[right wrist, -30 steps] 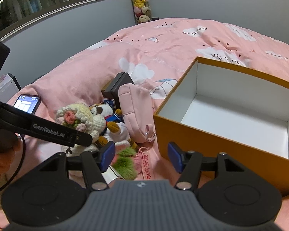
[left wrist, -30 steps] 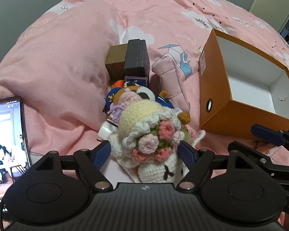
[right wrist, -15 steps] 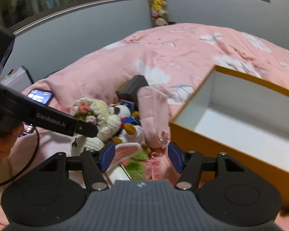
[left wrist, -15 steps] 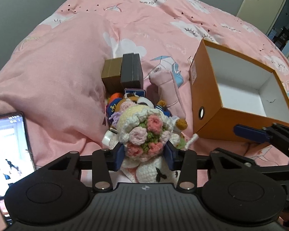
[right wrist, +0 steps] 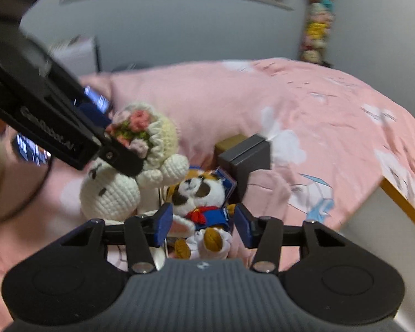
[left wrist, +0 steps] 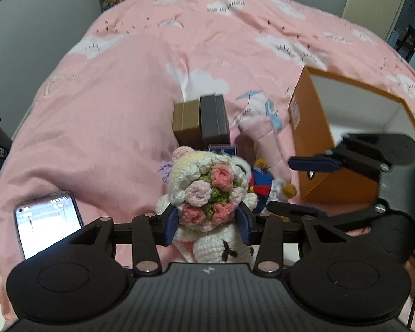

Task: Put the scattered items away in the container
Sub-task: 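Grasp the crocheted bunny with the left tool while the right tool grasps the red-panda plush, then carry the bunny with the left tool while the right tool carries the red-panda plush into the box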

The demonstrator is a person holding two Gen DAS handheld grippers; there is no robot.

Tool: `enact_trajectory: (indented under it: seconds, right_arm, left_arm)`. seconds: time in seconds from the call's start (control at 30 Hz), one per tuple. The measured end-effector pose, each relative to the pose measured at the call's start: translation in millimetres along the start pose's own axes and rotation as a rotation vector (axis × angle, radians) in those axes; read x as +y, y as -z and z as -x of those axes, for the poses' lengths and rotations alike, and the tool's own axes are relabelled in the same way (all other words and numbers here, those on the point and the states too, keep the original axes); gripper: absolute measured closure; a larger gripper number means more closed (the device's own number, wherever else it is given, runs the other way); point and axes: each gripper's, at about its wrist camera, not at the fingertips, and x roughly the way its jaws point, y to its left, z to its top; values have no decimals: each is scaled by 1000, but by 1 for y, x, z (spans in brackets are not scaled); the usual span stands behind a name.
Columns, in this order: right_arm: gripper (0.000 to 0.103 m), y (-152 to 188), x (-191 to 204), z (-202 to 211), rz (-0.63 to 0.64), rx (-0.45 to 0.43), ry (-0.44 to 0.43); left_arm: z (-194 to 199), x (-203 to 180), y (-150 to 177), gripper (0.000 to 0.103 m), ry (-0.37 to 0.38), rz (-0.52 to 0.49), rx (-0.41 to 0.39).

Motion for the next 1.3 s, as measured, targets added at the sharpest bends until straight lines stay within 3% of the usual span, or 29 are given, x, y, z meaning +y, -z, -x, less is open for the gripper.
enact_trajectory:
  seconds: [0.2,0.33,0.53,0.87,1.03,1.27,1.3]
  right_arm:
    - [50,-1,0,-35,81,95,-34]
    - [43,-1,6,-49,133,124,-28]
    - [37,-1,5,-58,90,127,-45]
    - [29,4,-2,-70,28,132,-86]
    - [42,7,3,-69,13,138,-79]
    - [53,5,7,-52,19,80,-38]
    - [58,3,8,-46,22,66,-29]
  left_arm:
    - [-9,4,6,44,-13,6,11]
    - [-11,-1,9,39,-19,-15,7]
    - [-17,-8,12,34,-25,-22,11]
    - [-22,-4,14,32,-21,4,24]
    - [-18,-3,13,46,-12,2,7]
    - [3,-2,8,53,14,-8,-14]
    - [10,-3,6,53,16,-15,-26]
